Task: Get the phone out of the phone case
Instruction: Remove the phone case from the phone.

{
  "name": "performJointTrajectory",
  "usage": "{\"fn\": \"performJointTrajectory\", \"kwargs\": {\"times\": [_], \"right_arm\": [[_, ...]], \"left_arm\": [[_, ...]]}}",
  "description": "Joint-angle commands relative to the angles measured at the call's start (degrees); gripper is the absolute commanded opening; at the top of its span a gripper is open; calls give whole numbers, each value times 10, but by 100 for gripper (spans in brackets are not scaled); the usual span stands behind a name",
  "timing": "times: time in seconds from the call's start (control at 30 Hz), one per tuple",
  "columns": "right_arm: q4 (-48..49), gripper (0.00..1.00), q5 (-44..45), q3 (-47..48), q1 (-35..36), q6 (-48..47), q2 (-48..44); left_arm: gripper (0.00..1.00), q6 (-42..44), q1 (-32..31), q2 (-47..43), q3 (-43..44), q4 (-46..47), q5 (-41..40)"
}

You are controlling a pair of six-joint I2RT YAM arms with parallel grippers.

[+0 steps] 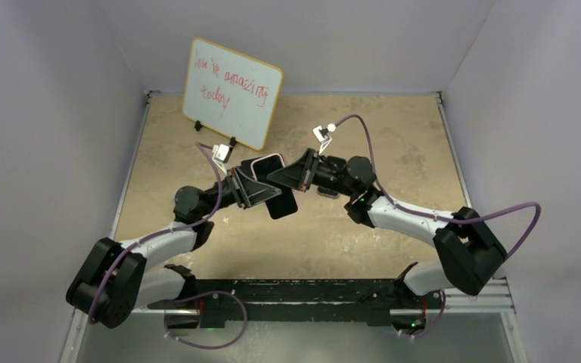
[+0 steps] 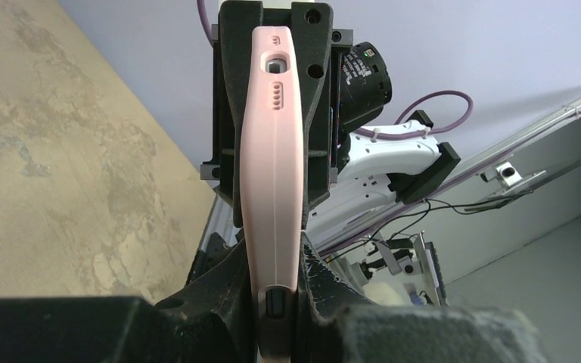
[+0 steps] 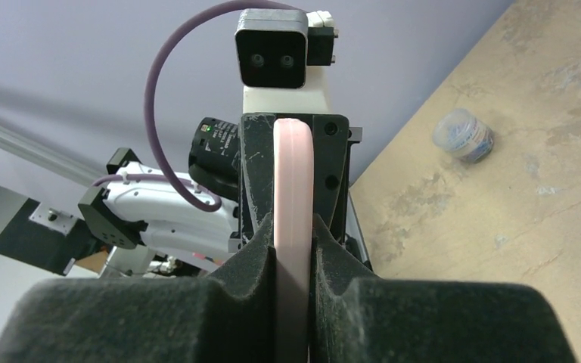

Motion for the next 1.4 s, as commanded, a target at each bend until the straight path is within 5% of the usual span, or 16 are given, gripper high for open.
{"fn": "performJointTrajectory", "kwargs": {"times": [0.0,0.17,0.37,1.17,1.37], "right_arm": [[4,0,25,-3,-3,-21,-45],[-11,0,102,-39,-5,-26,-96],[12,0,179,-80,-6,-6,-128],[44,0,278,-144,-6,45,-194],[50,0,278,-148,-6,51,-194]], "left_arm": [[16,-9,-9,-22,1,56,-11],[39,-9,-11,-51,-38,56,-46],[47,-1,-34,-70,-68,52,-67],[40,27,-114,-38,-90,85,-101],[31,31,-122,-27,-74,98,-105]]}}
